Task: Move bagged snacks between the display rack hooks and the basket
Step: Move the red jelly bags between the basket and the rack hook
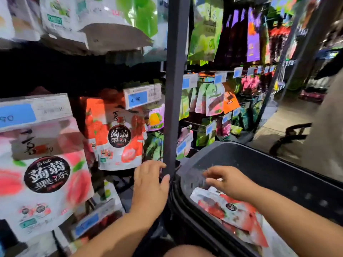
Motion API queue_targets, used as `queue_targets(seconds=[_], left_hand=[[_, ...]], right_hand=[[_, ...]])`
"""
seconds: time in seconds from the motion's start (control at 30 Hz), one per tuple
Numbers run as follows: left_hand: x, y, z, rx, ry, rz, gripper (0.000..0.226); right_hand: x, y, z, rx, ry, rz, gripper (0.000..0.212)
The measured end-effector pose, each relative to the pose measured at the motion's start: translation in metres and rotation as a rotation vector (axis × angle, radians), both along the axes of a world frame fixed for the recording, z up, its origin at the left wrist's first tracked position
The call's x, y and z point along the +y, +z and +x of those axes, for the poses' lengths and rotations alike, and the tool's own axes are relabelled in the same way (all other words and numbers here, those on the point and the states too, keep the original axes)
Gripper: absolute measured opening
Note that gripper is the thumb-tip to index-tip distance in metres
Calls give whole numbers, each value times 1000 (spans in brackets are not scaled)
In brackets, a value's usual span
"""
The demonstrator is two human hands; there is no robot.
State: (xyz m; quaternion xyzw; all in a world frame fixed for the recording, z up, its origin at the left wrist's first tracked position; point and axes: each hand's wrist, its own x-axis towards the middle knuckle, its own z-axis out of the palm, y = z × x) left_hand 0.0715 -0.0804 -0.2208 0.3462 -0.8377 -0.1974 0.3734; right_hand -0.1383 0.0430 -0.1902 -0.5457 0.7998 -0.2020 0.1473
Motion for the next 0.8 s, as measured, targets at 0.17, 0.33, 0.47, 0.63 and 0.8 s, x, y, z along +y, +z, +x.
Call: queue_targets(seconds=[0.17, 0.33, 0.47, 0.63, 0.8], left_hand=[[35, -13, -37, -258, -462, -56, 39], [40, -34, -53, -394, -462, -366, 33], [42, -27, -54, -436, -451, -325, 37], [49, -20, -53, -476, -451, -285, 55], [53, -22, -48, -445, -469, -268, 62]], right_hand=[[76, -40, -48, 35, -110, 218, 20], [98, -55, -62, -47, -31, 418, 52], [101, -62, -69, -140, -6, 470, 78], [102, -68, -71, -182, -34, 353, 47], [104, -64, -63, -226, -116, 156, 11]])
